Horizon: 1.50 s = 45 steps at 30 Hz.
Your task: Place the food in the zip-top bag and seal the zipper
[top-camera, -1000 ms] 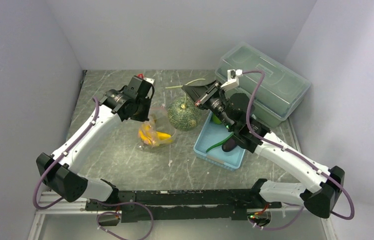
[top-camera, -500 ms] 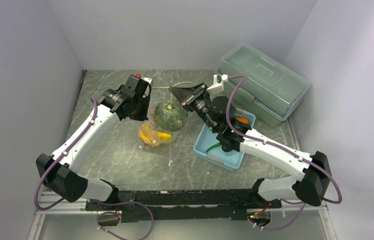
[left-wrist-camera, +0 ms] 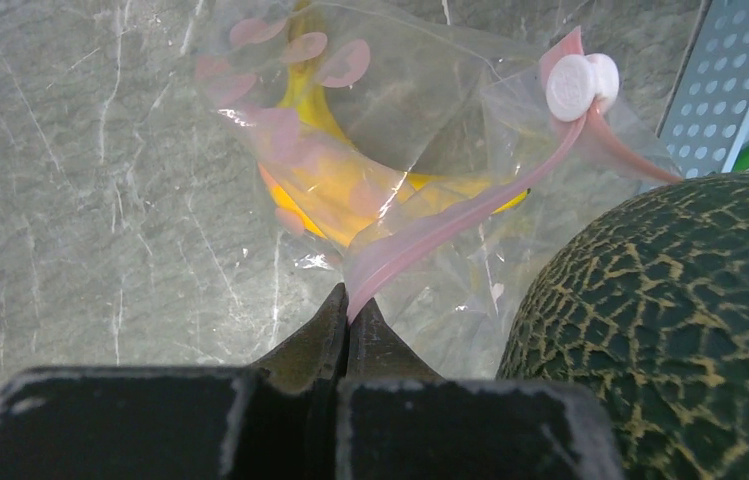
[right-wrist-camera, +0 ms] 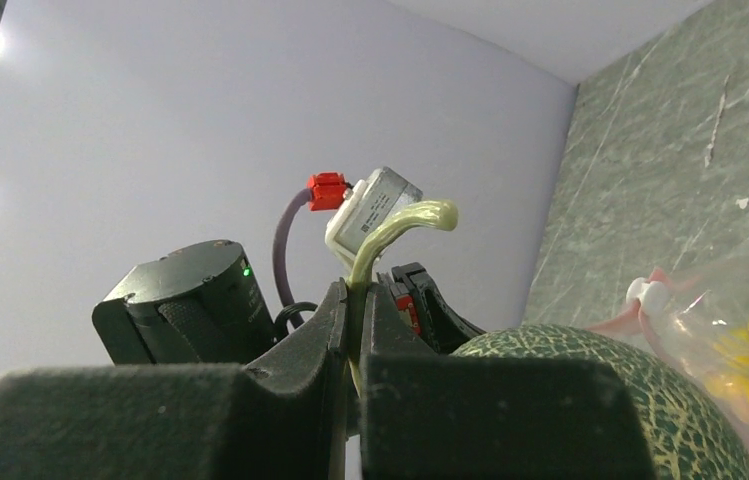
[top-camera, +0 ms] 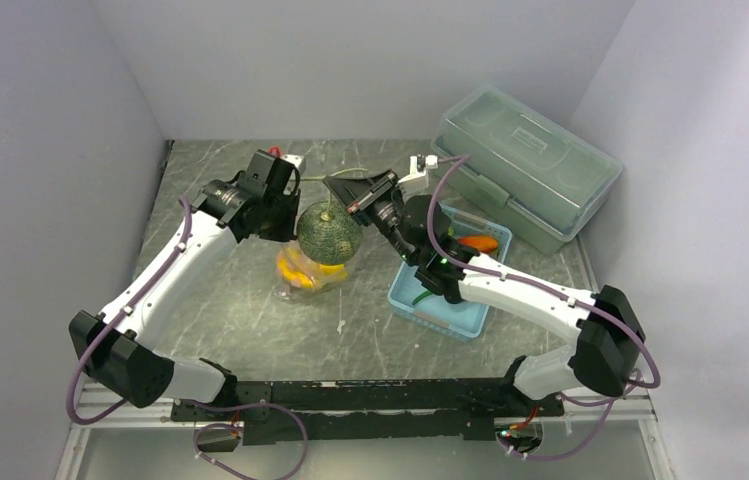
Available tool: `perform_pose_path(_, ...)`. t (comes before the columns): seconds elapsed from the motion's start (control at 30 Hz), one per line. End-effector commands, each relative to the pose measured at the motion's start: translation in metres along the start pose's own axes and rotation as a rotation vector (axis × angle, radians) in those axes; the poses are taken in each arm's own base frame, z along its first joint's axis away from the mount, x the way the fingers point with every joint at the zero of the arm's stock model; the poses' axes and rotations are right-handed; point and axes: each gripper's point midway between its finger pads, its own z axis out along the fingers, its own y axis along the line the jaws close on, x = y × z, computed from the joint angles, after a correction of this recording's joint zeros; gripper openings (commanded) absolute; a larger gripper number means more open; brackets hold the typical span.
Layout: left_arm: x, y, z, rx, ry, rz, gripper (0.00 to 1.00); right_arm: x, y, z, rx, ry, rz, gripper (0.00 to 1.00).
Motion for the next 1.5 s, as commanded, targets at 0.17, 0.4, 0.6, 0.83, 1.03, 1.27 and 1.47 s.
perform_pose_path(0.17, -0.008, -0.006, -0.009, 0.063, -0.052, -0.026, 0.00, -0.003, -0.005, 0.005, -0.014, -0.057, 0.037, 0.00)
perform_pose_path(0.4, -0.008, -0.007, -0.009, 0.091, -0.049, -0.036, 0.00, -0.003, -0.027, 0.008, 0.014, -0.095, 0.010, 0.00)
perform_pose_path(0.6, -0.008, -0.008, -0.008, 0.103, -0.047, -0.036, 0.00, -0.001, -0.032, 0.013, -0.008, -0.110, -0.033, 0.00)
perform_pose_path(0.83, -0.008, -0.008, -0.007, 0.116, -0.042, -0.041, 0.00, -0.003, -0.031, 0.016, -0.076, -0.134, -0.099, 0.20)
perform_pose_path(1.03, -0.008, -0.008, -0.005, 0.123, -0.037, -0.045, 0.00, 0.001, -0.031, 0.018, -0.120, -0.110, -0.121, 0.43)
perform_pose_path(1.27, -0.008, -0.008, -0.004, 0.129, -0.032, -0.052, 0.00, 0.004, -0.018, 0.016, -0.186, -0.078, -0.152, 0.57)
perform_pose_path(1.47, -0.008, -0.008, -0.002, 0.135, -0.027, -0.057, 0.00, 0.006, 0.002, 0.010, -0.253, -0.044, -0.206, 0.61)
